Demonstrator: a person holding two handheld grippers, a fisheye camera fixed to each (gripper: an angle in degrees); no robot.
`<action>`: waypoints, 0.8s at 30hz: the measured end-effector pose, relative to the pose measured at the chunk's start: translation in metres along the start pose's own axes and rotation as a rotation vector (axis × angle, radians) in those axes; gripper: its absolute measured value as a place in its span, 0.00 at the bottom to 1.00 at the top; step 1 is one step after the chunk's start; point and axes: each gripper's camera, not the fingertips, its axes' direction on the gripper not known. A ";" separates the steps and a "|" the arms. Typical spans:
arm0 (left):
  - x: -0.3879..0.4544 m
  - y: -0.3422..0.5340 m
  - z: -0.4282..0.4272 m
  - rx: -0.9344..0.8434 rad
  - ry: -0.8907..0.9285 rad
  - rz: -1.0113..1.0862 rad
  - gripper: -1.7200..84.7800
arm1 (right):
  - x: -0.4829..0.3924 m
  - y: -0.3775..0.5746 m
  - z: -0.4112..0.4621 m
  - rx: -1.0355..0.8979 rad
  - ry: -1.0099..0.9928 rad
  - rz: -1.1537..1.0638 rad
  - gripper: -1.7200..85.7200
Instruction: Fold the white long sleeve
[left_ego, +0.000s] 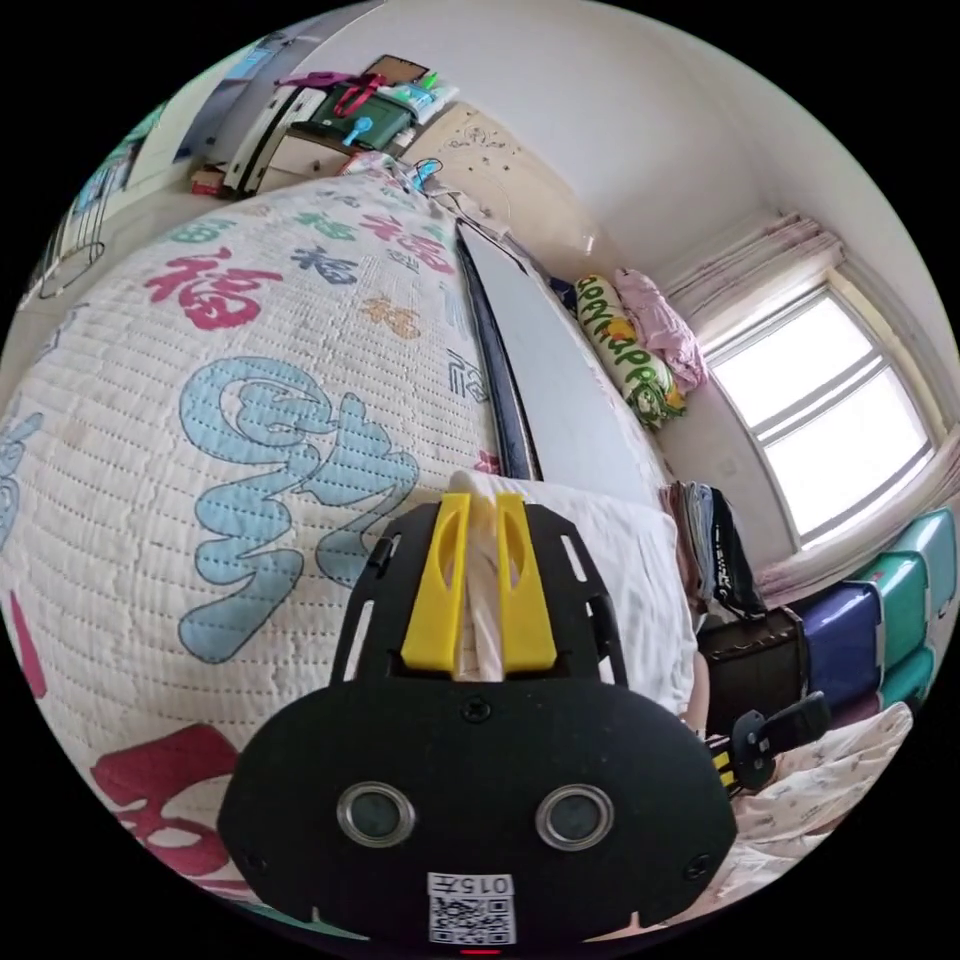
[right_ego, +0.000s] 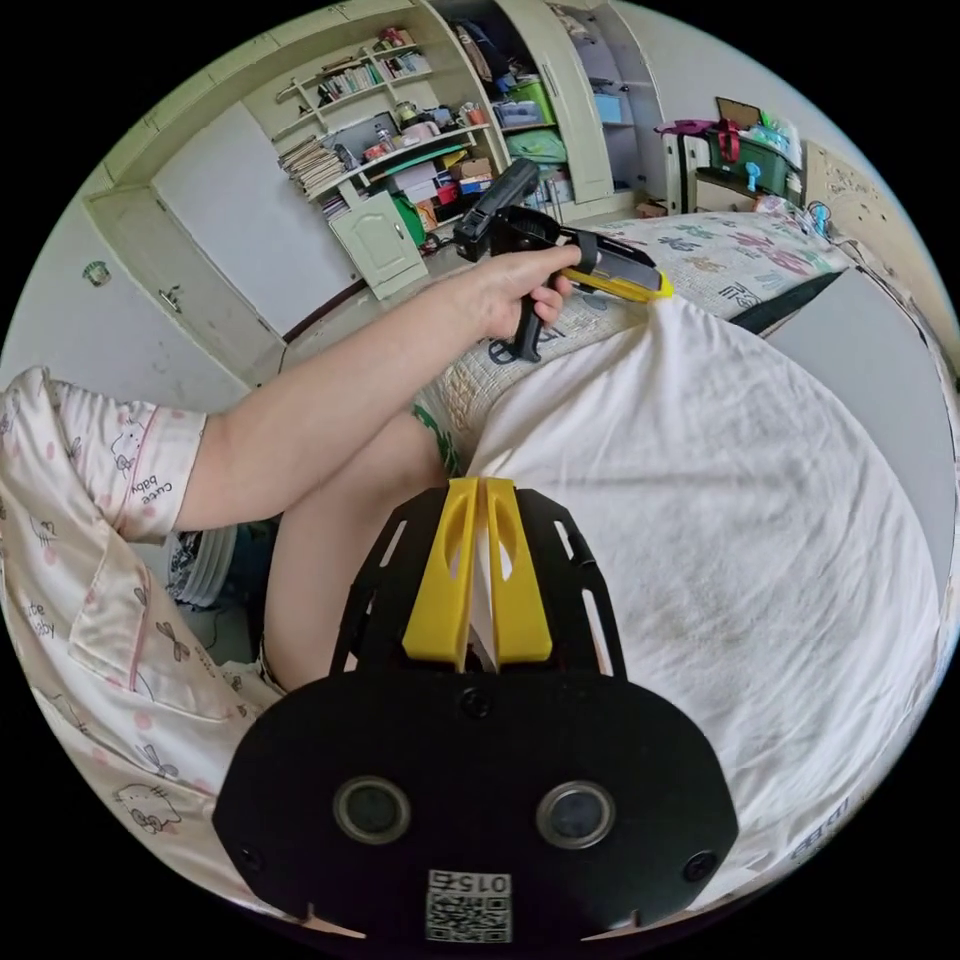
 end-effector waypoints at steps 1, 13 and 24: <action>0.005 -0.003 -0.005 0.030 0.002 -0.001 0.03 | -0.006 -0.004 -0.005 0.000 0.010 -0.018 0.02; 0.149 -0.059 0.007 -0.100 -0.471 0.221 0.02 | -0.035 -0.071 -0.025 -0.084 0.058 -0.033 0.06; 0.257 -0.031 -0.095 0.129 -0.499 0.307 0.08 | -0.021 -0.030 -0.207 0.083 -0.008 0.153 0.09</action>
